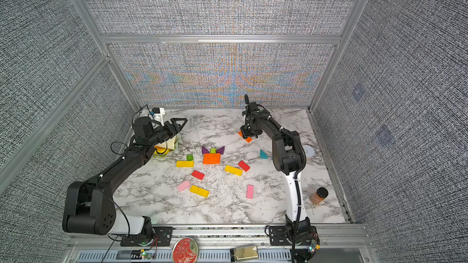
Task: Assemble a carrot with building blocks
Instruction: Pick up the building block from the center of the board.
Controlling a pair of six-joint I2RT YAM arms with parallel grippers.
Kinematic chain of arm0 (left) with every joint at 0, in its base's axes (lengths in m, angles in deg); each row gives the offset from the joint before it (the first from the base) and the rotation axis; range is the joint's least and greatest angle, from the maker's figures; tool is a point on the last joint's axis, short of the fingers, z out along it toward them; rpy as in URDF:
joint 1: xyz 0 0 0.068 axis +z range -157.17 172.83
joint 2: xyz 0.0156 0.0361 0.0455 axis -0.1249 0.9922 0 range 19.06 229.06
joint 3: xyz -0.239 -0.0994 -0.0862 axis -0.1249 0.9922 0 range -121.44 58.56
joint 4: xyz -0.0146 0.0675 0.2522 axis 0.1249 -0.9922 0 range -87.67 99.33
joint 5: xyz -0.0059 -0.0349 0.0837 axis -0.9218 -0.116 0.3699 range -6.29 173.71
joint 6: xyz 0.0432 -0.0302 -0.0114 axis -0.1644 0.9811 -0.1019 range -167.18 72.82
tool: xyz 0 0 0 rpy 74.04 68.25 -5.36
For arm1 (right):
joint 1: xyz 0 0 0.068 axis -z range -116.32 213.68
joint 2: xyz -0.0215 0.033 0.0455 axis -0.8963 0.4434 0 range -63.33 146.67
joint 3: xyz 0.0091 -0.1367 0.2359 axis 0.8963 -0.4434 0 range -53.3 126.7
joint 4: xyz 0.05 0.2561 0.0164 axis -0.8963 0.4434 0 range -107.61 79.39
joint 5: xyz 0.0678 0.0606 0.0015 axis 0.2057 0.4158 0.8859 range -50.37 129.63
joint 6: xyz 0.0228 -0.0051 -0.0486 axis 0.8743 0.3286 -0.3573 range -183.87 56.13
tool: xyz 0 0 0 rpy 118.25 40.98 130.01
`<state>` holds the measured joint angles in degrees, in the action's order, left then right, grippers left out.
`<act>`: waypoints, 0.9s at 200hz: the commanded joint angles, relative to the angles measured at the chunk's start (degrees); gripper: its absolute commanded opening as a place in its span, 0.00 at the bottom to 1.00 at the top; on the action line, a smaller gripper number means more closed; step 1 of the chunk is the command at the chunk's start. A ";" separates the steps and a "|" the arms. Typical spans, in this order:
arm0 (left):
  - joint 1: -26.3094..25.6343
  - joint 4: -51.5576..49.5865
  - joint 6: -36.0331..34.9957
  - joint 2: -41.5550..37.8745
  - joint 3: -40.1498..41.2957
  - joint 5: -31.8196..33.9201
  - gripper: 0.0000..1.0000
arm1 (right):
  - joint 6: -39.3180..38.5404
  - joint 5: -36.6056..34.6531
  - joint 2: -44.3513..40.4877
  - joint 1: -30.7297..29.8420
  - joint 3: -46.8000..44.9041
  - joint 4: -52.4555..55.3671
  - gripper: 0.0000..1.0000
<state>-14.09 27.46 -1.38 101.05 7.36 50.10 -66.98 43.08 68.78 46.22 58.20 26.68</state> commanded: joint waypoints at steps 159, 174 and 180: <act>0.10 0.44 -0.89 0.01 -0.65 -0.76 0.77 | 1.14 -3.88 -8.75 -4.31 -7.43 -4.82 0.17; 0.12 0.42 -0.89 -0.24 -0.52 -0.63 0.77 | 1.79 -4.32 -13.41 -5.94 -11.22 -6.46 0.17; 0.08 0.45 -0.94 -0.36 -0.52 -0.54 0.77 | 1.80 -4.39 -15.04 -6.96 -12.71 -6.60 0.17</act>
<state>-14.09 27.44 -1.80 101.29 7.32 50.10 -66.61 39.64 58.90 41.50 49.44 23.10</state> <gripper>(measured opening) 0.770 0.259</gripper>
